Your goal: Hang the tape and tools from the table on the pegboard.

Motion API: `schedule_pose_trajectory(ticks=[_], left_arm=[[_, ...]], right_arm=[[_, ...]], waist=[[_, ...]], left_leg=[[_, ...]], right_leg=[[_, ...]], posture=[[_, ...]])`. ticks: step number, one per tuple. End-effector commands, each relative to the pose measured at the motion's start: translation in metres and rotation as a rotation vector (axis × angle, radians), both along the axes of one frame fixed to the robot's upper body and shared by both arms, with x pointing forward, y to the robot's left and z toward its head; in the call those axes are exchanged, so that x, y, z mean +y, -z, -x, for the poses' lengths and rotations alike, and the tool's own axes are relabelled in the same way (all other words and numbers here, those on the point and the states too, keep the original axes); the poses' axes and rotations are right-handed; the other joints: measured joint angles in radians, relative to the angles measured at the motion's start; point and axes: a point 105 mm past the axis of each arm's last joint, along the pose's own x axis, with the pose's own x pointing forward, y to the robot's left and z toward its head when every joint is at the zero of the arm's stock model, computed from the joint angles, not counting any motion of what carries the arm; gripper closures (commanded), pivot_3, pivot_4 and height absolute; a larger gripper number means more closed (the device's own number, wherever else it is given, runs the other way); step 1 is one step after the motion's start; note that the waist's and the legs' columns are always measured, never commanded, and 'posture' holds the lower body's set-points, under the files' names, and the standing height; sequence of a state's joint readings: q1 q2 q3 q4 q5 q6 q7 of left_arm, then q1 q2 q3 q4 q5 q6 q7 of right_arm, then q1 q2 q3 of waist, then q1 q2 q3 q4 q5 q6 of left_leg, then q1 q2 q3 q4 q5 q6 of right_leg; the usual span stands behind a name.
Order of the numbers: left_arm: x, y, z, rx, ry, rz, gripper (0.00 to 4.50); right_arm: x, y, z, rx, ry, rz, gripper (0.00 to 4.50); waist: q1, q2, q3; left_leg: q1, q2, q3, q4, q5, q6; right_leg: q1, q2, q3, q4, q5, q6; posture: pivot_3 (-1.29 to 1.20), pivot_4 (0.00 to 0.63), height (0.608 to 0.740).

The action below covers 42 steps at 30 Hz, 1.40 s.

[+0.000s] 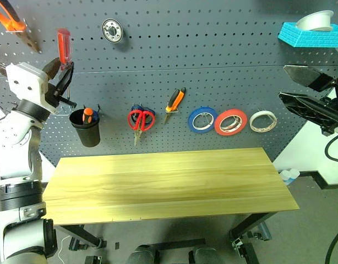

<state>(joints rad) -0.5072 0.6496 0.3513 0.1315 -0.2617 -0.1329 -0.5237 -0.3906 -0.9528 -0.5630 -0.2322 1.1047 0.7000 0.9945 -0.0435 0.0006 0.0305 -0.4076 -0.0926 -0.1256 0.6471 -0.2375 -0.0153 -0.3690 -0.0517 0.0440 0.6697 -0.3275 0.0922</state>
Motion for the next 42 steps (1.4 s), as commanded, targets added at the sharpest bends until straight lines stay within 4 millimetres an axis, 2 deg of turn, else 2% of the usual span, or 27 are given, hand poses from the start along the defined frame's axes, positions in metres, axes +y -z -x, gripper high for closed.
schedule_pose_trajectory(ticks=[1, 6, 14, 27, 34, 42], left_arm=[[0.013, 0.005, -0.004, -0.013, -0.043, 0.065, 3.81], [0.02, 0.021, -0.012, 0.012, -0.054, 0.125, 3.81], [0.005, 0.033, -0.022, 0.023, -0.013, 0.186, 3.81], [0.012, 0.068, -0.029, 0.19, -0.072, 0.242, 3.81], [0.018, 0.065, -0.024, 0.187, -0.106, 0.226, 3.81], [0.014, 0.041, -0.018, 0.112, -0.096, 0.159, 3.81]], right_arm=[[0.0, -0.006, 0.004, -0.027, 0.007, 0.013, 0.0], [-0.003, -0.008, 0.006, -0.012, 0.019, 0.023, 0.0], [-0.005, -0.007, 0.013, 0.038, 0.035, 0.044, 0.0], [-0.01, -0.004, 0.023, 0.118, 0.076, 0.073, 0.0], [-0.011, -0.001, 0.021, 0.125, 0.088, 0.08, 0.0], [-0.009, 0.003, 0.015, 0.124, 0.086, 0.08, 0.0]], waist=[[0.0, 0.0, 0.0], [-0.004, 0.0, 0.0], [-0.006, 0.0, 0.0], [-0.067, 0.0, 0.0], [-0.08, 0.0, 0.0], [-0.082, 0.0, 0.0]], left_leg=[[0.0, 0.0, 0.0, 0.0, 0.0, 0.0], [0.0, 0.0, 0.0, 0.0, 0.0, 0.0], [-0.001, 0.0, 0.001, 0.0, 0.0, 0.0], [-0.001, 0.0, 0.001, 0.0, 0.0, 0.001], [-0.001, 0.0, 0.001, 0.0, -0.001, 0.001], [-0.001, 0.0, 0.001, 0.0, -0.001, 0.001]], right_leg=[[0.0, 0.0, 0.0, 0.0, 0.0, 0.0], [-0.001, 0.0, 0.0, 0.0, 0.0, 0.0], [-0.001, 0.0, 0.001, 0.0, 0.0, 0.0], [-0.001, -0.001, 0.001, 0.0, 0.0, 0.0], [-0.001, -0.001, 0.001, 0.0, 0.0, 0.0], [-0.001, -0.001, 0.001, 0.0, 0.0, 0.0]], posture=[[-0.13, 0.0, 0.717], [-0.15, 0.0, 0.717], [-0.2, 0.0, 0.717], [-0.25, 0.023, 0.717], [-0.25, 0.014, 0.717], [-0.23, 0.0, 0.717]])
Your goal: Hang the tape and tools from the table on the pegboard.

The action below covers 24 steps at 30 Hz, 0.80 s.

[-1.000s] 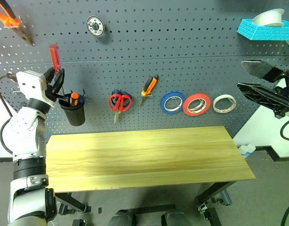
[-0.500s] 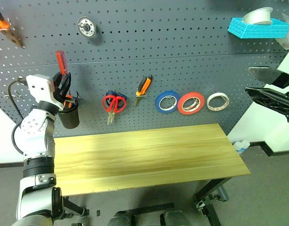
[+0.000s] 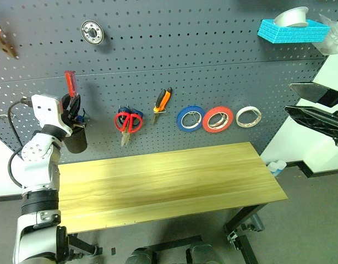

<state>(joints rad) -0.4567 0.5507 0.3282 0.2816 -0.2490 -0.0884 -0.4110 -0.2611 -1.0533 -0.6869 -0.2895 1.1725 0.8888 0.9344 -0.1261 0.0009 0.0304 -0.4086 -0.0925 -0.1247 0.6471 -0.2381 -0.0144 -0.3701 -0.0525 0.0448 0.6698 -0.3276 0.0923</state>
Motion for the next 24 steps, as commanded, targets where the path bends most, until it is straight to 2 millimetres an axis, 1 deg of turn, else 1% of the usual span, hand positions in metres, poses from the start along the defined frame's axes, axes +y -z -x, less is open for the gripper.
schedule_pose_trajectory(ticks=[1, 4, 8, 10, 17, 24], left_arm=[[-0.006, -0.033, 0.006, -0.107, 0.014, -0.06, 3.81], [-0.013, -0.045, 0.01, -0.145, 0.034, -0.072, 3.81], [-0.016, -0.052, 0.012, -0.161, 0.045, -0.081, 3.81], [-0.013, -0.05, 0.011, -0.154, 0.033, -0.078, 3.81], [0.004, -0.03, 0.009, -0.09, -0.028, -0.077, 3.81], [0.006, -0.032, 0.012, -0.093, -0.037, -0.088, 3.81]], right_arm=[[0.003, -0.007, 0.001, -0.051, -0.008, 0.013, 0.0], [0.004, -0.007, 0.001, -0.054, -0.011, 0.015, 0.0], [0.005, -0.007, 0.001, -0.059, -0.01, 0.016, 0.0], [0.004, -0.007, 0.001, -0.06, -0.009, 0.017, 0.0], [0.004, -0.005, 0.001, -0.05, 0.001, 0.029, 0.0], [0.003, -0.005, 0.0, -0.05, 0.001, 0.032, 0.0]], waist=[[0.0, 0.0, 0.0], [0.001, 0.0, 0.0], [0.001, 0.0, 0.0], [0.002, 0.0, 0.0], [0.0, 0.0, 0.0], [0.002, 0.0, 0.0]], left_leg=[[0.0, 0.0, 0.0, 0.0, 0.0, 0.0], [0.0, 0.0, 0.0, 0.0, 0.0, 0.0], [0.0, 0.0, 0.0, 0.0, 0.0, 0.0], [0.0, 0.0, 0.0, 0.0, 0.0, 0.0], [0.0, 0.0, 0.0, 0.0, 0.0, 0.0], [0.0, 0.0, 0.0, 0.0, 0.0, 0.0]], right_leg=[[0.0, 0.0, 0.0, 0.0, 0.0, 0.0], [0.0, 0.0, 0.0, 0.0, 0.0, 0.0], [0.0, 0.0, 0.0, 0.0, 0.0, 0.0], [0.0, 0.0, 0.0, 0.0, 0.0, 0.0], [0.0, 0.0, 0.0, 0.0, 0.0, 0.0], [0.0, 0.0, 0.0, 0.0, 0.0, 0.0]], posture=[[-0.23, 0.0, 0.717], [-0.23, 0.0, 0.717], [-0.22, 0.0, 0.717], [-0.23, 0.0, 0.717], [-0.23, 0.0, 0.717], [-0.23, 0.0, 0.717]])
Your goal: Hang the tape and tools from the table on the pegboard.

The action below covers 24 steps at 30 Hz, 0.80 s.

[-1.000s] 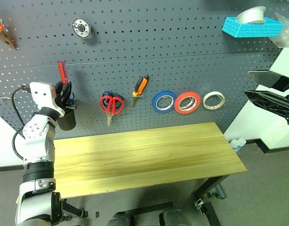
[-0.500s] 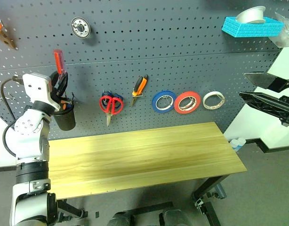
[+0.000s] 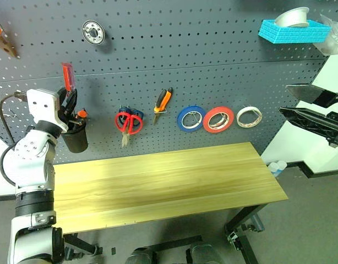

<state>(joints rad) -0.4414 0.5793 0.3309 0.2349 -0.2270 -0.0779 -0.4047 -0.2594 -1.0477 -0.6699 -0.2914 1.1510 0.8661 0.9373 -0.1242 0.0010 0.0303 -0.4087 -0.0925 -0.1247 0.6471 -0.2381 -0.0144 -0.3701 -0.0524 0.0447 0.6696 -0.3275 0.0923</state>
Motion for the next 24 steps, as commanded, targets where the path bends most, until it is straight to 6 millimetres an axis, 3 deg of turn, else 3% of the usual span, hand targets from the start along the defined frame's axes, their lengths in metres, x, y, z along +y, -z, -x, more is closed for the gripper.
schedule_pose_trajectory(ticks=[1, 11, 19, 24], left_arm=[[0.004, -0.022, 0.007, -0.076, -0.022, -0.033, 3.81], [0.025, 0.008, 0.008, 0.075, -0.105, 0.071, 3.81], [0.03, 0.013, 0.009, 0.133, -0.127, 0.072, 3.81], [0.03, 0.021, 0.006, 0.189, -0.122, 0.088, 2.2]], right_arm=[[0.002, -0.007, 0.003, -0.043, -0.005, 0.021, 0.0], [0.001, -0.005, 0.0, -0.038, 0.007, 0.029, 0.0], [-0.001, -0.004, -0.003, -0.038, 0.01, 0.038, 0.0], [-0.001, -0.003, -0.003, -0.038, 0.011, 0.04, 0.0]], waist=[[0.0, 0.0, 0.0], [-0.001, 0.002, -0.001], [0.001, 0.001, -0.001], [-0.001, 0.001, -0.001]], left_leg=[[0.0, 0.0, 0.0, 0.0, 0.0, 0.0], [0.0, 0.0, 0.0, 0.0, 0.0, 0.0], [0.0, 0.0, 0.0, 0.0, 0.0, 0.0], [0.0, 0.0, 0.0, 0.0, 0.0, 0.0]], right_leg=[[0.0, 0.0, 0.0, 0.0, 0.0, 0.0], [0.0, 0.0, 0.0, 0.0, 0.0, 0.0], [0.0, 0.0, 0.0, 0.0, 0.0, 0.0], [0.0, 0.0, 0.0, 0.0, 0.0, 0.0]], posture=[[-0.23, 0.0, 0.717], [-0.23, 0.0, 0.717], [-0.22, 0.0, 0.717], [-0.22, 0.0, 0.717]])
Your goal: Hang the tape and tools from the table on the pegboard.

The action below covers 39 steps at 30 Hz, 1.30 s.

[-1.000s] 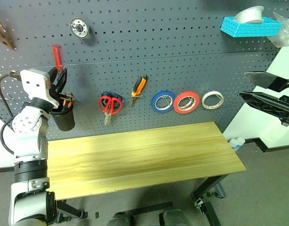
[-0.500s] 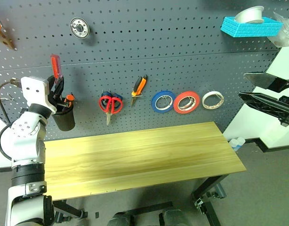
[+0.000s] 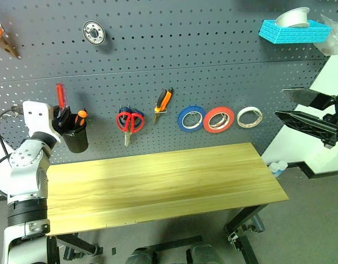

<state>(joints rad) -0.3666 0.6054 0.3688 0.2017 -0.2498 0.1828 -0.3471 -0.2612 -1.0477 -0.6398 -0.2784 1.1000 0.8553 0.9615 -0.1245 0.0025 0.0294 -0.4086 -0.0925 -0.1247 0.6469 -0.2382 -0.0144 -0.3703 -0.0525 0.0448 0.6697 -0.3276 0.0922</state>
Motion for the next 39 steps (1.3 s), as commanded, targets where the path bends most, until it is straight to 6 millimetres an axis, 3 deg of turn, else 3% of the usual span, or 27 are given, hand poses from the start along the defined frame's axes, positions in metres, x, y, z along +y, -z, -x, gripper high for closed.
schedule_pose_trajectory(ticks=[1, 5, 11, 15, 31, 35, 39], left_arm=[[-0.002, -0.019, 0.0, -0.047, 0.017, -0.022, 1.96], [-0.007, -0.018, 0.001, -0.025, 0.05, -0.03, 0.68], [-0.02, -0.013, 0.005, 0.033, 0.14, -0.019, 0.68], [-0.034, -0.02, 0.013, 0.029, 0.228, -0.031, 0.68], [-0.071, -0.088, 0.046, -0.112, 0.458, -0.15, 0.68], [-0.068, -0.081, 0.053, -0.049, 0.463, -0.196, 0.68], [-0.073, -0.055, 0.07, 0.073, 0.507, -0.196, 0.68]], right_arm=[[0.0, -0.01, 0.002, -0.057, 0.001, 0.013, 0.0], [0.0, -0.009, 0.002, -0.059, 0.003, 0.014, 0.0], [-0.001, -0.009, 0.001, -0.062, 0.002, 0.014, 0.0], [0.001, -0.009, 0.001, -0.067, -0.008, 0.012, 0.0], [0.005, -0.001, -0.002, -0.101, -0.018, -0.019, 0.0], [-0.002, 0.005, 0.008, -0.088, 0.025, -0.024, 0.0], [-0.012, 0.015, 0.025, -0.054, 0.096, -0.028, 0.0]], waist=[[0.0, 0.0, 0.0], [0.001, 0.0, 0.0], [0.004, 0.0, 0.0], [0.004, 0.0, 0.0], [0.022, 0.002, 0.0], [0.041, 0.002, 0.0], [0.057, 0.004, 0.0]], left_leg=[[0.0, 0.0, 0.0, 0.0, 0.0, 0.0], [0.0, 0.0, 0.0, 0.0, 0.0, 0.0], [0.0, 0.0, 0.0, 0.0, 0.0, 0.0], [0.0, 0.0, 0.0, 0.0, 0.0, 0.0], [0.0, 0.0, 0.0, -0.001, 0.0, 0.0], [0.0, 0.0, 0.0, -0.001, 0.0, 0.0], [0.0, 0.0, 0.002, -0.002, -0.001, 0.001]], right_leg=[[0.0, 0.0, 0.0, 0.0, 0.0, 0.0], [0.0, 0.0, 0.0, 0.0, 0.0, 0.0], [0.0, 0.0, 0.0, 0.0, 0.0, 0.0], [0.0, 0.0, 0.0, 0.0, 0.0, 0.0], [0.0, 0.0, 0.0, -0.001, 0.0, -0.001], [0.0, 0.0, 0.0, -0.001, 0.0, -0.001], [0.0, 0.0, 0.001, -0.002, -0.001, -0.001]], posture=[[-0.22, 0.0, 0.717], [-0.22, 0.0, 0.717], [-0.22, 0.0, 0.717], [-0.21, 0.0, 0.717], [-0.14, 0.0, 0.717], [-0.14, 0.0, 0.717], [-0.14, 0.0, 0.717]])
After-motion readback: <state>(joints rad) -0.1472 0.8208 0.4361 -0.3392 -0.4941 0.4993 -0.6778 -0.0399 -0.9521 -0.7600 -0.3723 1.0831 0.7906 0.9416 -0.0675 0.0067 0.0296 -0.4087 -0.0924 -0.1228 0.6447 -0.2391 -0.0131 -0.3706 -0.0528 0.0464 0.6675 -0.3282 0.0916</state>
